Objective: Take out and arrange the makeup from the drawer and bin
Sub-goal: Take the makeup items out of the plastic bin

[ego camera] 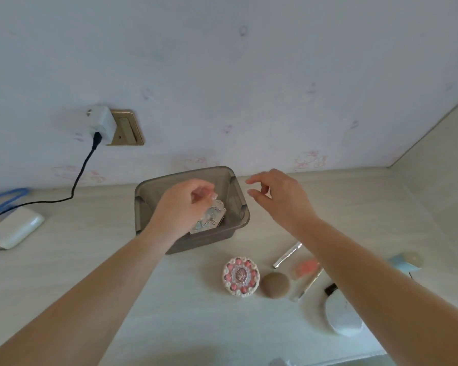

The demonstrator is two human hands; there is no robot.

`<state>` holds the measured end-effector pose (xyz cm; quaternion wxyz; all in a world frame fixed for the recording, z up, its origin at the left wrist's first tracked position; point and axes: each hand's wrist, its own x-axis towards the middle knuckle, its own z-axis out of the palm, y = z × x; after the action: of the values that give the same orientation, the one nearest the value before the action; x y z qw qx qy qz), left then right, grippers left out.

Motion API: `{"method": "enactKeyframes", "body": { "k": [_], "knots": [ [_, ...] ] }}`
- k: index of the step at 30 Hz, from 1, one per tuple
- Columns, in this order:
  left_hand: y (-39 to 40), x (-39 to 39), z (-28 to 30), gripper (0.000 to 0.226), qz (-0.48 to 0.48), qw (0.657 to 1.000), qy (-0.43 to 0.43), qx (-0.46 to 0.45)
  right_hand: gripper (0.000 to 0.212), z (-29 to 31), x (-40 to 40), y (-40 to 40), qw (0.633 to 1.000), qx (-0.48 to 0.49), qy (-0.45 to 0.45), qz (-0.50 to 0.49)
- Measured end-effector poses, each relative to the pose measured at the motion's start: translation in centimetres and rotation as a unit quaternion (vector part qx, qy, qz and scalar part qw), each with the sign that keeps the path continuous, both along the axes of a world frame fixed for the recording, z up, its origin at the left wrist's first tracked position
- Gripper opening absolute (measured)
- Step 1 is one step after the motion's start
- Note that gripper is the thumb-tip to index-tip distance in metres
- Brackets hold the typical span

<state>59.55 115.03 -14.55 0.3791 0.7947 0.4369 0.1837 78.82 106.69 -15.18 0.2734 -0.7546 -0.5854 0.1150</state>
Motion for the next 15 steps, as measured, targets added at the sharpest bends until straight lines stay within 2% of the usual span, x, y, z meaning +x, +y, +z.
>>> {"method": "enactKeyframes", "body": {
  "k": [3, 5, 8, 11, 15],
  "knots": [
    [3.0, 0.6, -2.0, 0.046, -0.016, 0.989, 0.129, -0.077, 0.027, 0.6, -1.0, 3.4, 0.989, -0.082, -0.076, 0.101],
    [4.1, 1.0, -4.0, 0.063, -0.033, 0.969, 0.221, -0.109, 0.030, 0.2, -1.7, 5.3, 0.958, -0.147, -0.173, 0.176],
    [4.9, 1.7, -6.8, 0.057, -0.062, 0.937, 0.320, -0.130, 0.035, -1.3, -2.6, 7.4, 0.896, -0.210, -0.296, 0.257],
    [5.2, 2.7, -8.7, 0.057, -0.087, 0.917, 0.370, -0.125, 0.037, -2.5, -3.8, 9.1, 0.850, -0.254, -0.358, 0.292],
    [5.0, 3.6, -10.0, 0.083, -0.087, 0.887, 0.439, -0.117, 0.042, -3.8, -4.9, 10.8, 0.822, -0.302, -0.378, 0.301]
  ]
}}
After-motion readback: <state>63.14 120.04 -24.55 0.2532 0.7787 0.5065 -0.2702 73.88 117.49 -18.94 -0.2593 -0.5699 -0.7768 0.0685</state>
